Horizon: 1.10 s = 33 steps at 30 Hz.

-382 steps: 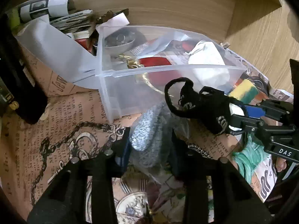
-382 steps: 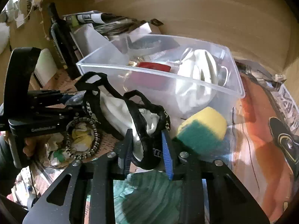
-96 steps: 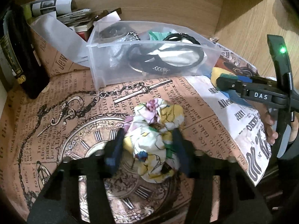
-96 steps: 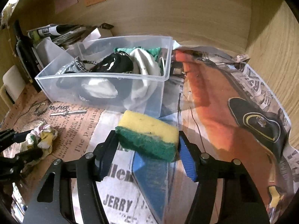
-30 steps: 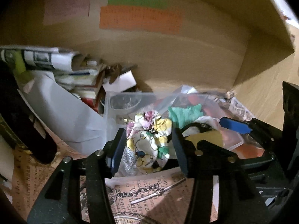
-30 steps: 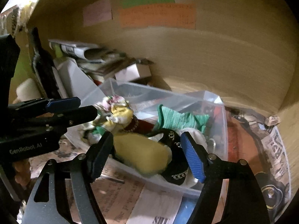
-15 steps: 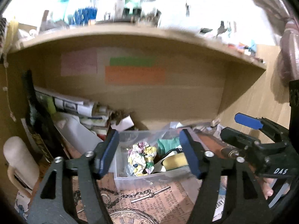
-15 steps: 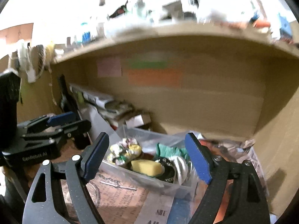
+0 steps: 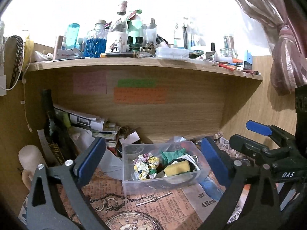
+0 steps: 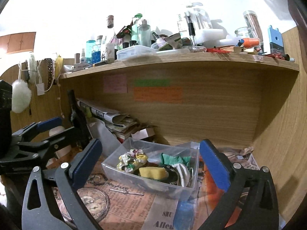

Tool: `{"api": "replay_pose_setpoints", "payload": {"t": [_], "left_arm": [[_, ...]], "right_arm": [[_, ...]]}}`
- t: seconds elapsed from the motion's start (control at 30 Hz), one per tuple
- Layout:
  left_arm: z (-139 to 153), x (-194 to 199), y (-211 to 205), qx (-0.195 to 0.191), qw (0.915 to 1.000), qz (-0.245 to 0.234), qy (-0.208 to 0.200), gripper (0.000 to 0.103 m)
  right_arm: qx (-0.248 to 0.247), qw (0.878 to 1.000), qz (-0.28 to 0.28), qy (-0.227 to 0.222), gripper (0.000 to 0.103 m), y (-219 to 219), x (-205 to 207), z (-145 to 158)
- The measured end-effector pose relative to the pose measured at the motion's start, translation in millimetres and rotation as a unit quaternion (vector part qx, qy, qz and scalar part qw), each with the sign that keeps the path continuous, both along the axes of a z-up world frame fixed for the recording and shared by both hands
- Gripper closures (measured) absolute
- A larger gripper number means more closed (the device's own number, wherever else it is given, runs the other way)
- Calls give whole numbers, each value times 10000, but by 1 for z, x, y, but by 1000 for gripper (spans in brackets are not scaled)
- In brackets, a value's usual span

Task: Organize soft objects

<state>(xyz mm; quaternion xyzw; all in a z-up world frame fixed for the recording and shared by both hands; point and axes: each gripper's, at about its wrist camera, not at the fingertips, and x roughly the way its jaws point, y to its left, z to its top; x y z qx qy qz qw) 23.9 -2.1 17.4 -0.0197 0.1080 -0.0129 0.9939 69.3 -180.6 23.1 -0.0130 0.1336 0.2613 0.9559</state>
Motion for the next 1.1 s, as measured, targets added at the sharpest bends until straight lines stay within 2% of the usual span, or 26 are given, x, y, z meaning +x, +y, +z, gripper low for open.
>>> {"api": "replay_pose_setpoints", "payload": {"t": [1.1], "left_arm": [[-5,2,0,20,10000,-9,51,0]], "right_arm": [[30,10000,-11,-79,0,-1,-12,3]]}}
